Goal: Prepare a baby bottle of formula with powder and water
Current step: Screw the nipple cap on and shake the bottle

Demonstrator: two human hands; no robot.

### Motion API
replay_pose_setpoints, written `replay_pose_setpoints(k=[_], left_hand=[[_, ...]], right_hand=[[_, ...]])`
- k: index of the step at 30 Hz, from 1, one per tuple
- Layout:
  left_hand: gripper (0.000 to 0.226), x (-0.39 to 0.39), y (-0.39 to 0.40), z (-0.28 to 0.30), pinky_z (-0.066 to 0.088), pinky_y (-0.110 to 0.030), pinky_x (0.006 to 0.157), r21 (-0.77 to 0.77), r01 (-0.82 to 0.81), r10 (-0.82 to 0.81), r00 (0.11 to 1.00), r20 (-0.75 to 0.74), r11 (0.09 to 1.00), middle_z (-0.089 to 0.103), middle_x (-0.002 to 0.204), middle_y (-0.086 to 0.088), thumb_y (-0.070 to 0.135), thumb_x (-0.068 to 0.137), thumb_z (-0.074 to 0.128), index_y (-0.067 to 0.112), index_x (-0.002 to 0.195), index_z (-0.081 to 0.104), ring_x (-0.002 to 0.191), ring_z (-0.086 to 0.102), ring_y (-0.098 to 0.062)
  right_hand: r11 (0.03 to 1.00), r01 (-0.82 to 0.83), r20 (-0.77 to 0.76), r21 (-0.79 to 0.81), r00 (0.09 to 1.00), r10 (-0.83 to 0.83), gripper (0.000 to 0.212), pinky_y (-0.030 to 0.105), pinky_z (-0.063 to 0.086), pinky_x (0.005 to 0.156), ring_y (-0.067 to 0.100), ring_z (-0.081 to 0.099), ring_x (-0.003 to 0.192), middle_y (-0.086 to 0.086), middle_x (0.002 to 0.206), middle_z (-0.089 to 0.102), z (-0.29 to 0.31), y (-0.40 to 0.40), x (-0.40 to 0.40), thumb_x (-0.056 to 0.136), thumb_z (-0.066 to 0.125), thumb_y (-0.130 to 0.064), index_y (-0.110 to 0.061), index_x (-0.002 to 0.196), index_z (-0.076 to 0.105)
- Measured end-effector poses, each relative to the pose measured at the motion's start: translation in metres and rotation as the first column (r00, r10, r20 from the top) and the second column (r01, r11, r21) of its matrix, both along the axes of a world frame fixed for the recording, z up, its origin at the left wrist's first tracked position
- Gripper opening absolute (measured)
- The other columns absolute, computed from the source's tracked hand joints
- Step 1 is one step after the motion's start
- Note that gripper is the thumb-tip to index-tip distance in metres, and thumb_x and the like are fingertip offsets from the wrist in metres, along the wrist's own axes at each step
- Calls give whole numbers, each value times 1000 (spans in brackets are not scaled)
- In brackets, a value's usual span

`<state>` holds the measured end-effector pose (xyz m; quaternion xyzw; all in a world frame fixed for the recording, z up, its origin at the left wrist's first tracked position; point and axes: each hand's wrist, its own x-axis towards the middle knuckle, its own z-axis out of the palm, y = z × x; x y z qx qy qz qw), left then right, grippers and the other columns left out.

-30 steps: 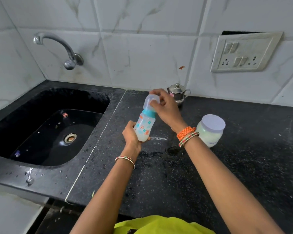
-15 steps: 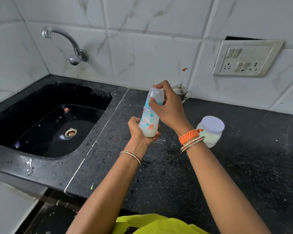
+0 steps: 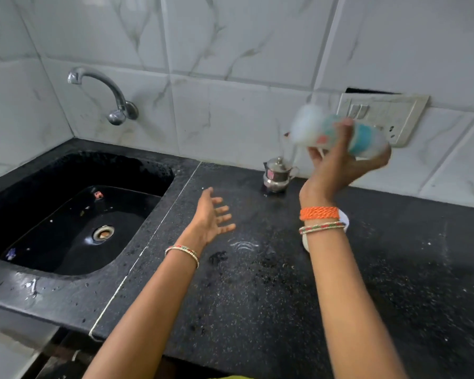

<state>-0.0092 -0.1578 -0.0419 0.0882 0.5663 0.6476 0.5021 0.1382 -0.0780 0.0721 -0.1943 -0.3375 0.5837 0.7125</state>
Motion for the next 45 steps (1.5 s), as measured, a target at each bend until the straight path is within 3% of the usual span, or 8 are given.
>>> replay_pose_setpoints(k=[4, 7, 11, 24, 31, 34, 39, 45], left_hand=[[42, 1, 0, 3, 49, -39, 67, -84, 167, -170, 985, -34, 982, 52, 111, -14, 42, 95, 31, 10, 112, 50, 89, 53, -25], [34, 2, -1, 10, 50, -39, 70, -31, 173, -173, 985, 1, 984, 59, 102, -11, 38, 96, 31, 11, 98, 52, 86, 57, -24], [53, 7, -6, 23, 55, -31, 63, 151, 330, -349, 929, 125, 932, 68, 95, -13, 47, 96, 23, 11, 105, 61, 77, 65, -25], [29, 34, -15, 36, 23, -13, 30, 4, 155, -147, 946, -289, 988, 58, 62, -14, 20, 98, 28, 5, 89, 51, 33, 38, -11], [18, 55, -17, 29, 45, -38, 59, 176, -323, 339, 568, -750, 930, 56, 76, -1, 25, 97, 29, 12, 97, 42, 67, 57, -20], [20, 53, -18, 33, 43, -28, 41, 158, -48, 135, 791, -596, 986, 61, 78, -8, 22, 97, 28, 16, 98, 47, 52, 55, -18], [35, -3, -37, 27, 49, -24, 47, 156, 164, -117, 955, -273, 974, 70, 106, -9, 23, 98, 29, 11, 126, 47, 59, 64, -17], [35, -14, -41, 11, 52, -31, 62, 71, 124, -99, 954, -282, 990, 70, 106, -5, 25, 95, 36, 11, 123, 52, 72, 65, -18]], right_hand=[[873, -470, 672, 132, 689, 269, 75, 45, 60, 74, 15, 65, 88, 2, 111, 60, -22, -19, -5, 69, 82, -5, -23, 130, 43], [965, -216, 302, 151, 939, 163, 75, 54, 56, 81, 24, 62, 100, 16, 128, 53, -20, -19, -9, 70, 80, -14, -26, 130, 37], [774, -616, 827, 147, 505, 245, 77, 40, 60, 73, 7, 65, 88, -9, 109, 61, -30, -16, -4, 67, 83, -4, -27, 131, 46], [826, -562, 867, 55, 437, 240, 67, 24, 59, 68, 8, 61, 91, -12, 106, 48, -39, -15, -4, 83, 70, -28, -31, 135, 28], [921, -354, 833, 165, 550, 62, 73, 21, 54, 70, 4, 58, 82, -11, 104, 48, -52, -28, -20, 77, 76, -28, -23, 131, 28], [930, -325, 890, 171, 457, -4, 73, 34, 55, 77, 14, 61, 87, -6, 105, 55, -31, -12, -8, 71, 80, -33, -24, 127, 35], [1000, -21, -7, -21, 1000, 21, 72, 50, 58, 66, 25, 67, 94, 6, 116, 55, 6, 19, 25, 78, 76, -24, -18, 130, 27], [913, -399, 331, -88, 852, 404, 58, 41, 57, 56, 24, 68, 92, 7, 109, 61, -11, 4, 33, 75, 76, -25, -23, 122, 42]])
